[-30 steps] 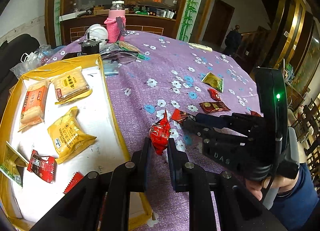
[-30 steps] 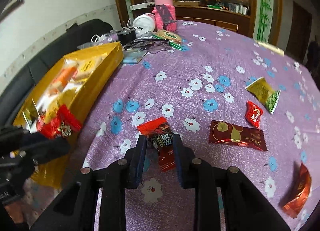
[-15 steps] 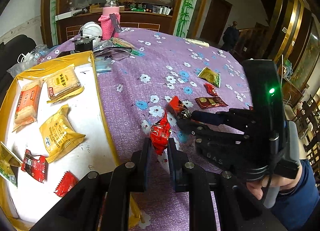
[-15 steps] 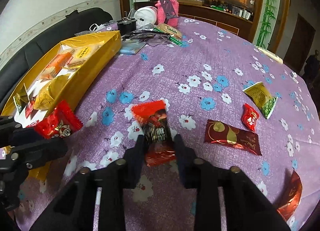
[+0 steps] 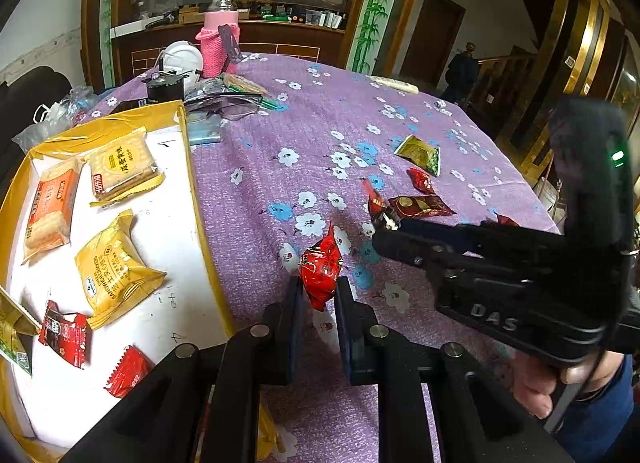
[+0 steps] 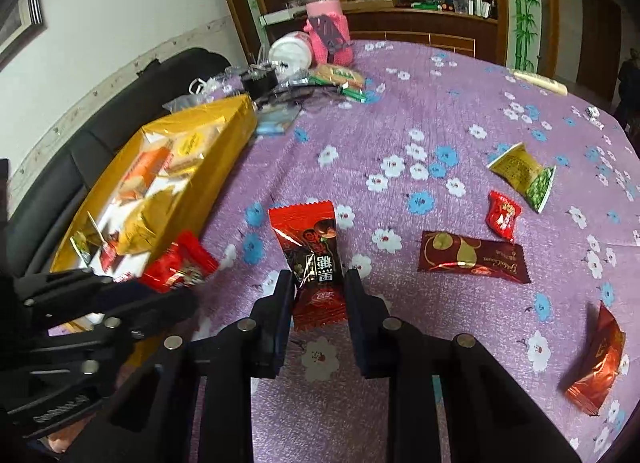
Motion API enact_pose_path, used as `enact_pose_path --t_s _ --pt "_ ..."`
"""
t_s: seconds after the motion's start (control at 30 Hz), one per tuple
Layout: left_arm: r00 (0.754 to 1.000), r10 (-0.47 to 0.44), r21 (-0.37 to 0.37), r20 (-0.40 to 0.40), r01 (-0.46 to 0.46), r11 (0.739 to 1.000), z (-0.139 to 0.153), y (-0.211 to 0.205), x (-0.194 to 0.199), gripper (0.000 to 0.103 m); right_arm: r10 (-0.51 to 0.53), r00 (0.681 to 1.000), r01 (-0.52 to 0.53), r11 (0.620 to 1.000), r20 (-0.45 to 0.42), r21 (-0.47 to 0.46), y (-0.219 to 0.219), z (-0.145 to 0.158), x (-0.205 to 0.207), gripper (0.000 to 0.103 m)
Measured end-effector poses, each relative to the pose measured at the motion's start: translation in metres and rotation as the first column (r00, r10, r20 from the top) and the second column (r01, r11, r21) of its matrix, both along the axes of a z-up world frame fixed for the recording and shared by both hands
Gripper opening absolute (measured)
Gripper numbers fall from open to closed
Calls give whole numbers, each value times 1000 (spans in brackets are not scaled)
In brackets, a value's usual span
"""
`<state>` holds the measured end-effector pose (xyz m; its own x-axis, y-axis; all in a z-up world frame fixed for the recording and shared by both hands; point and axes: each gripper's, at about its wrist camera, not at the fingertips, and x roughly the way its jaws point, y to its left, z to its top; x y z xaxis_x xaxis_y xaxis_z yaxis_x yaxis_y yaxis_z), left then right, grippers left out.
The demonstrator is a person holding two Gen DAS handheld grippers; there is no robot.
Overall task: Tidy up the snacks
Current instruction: 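Carry both red candies over the yellow box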
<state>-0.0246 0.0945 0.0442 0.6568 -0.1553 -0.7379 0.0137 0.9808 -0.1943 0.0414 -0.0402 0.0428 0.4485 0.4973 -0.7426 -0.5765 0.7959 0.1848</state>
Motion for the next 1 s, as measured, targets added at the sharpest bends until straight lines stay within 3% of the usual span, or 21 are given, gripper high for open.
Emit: enact_pose_path --t_s 0.57,0.77,1.0 --pt "1000 16 25 19 -16 1000 12 -2 -3 15 -25 1000 24 995 6 92 -14 19 -6 24" --pt "998 53 18 41 -54 998 19 12 -10 15 -11 999 16 989 -35 145 -17 20 -4 24" --pt "990 112 -2 82 -112 994 33 40 -20 15 -19 1000 20 973 -10 230 -27 39 -8 24"
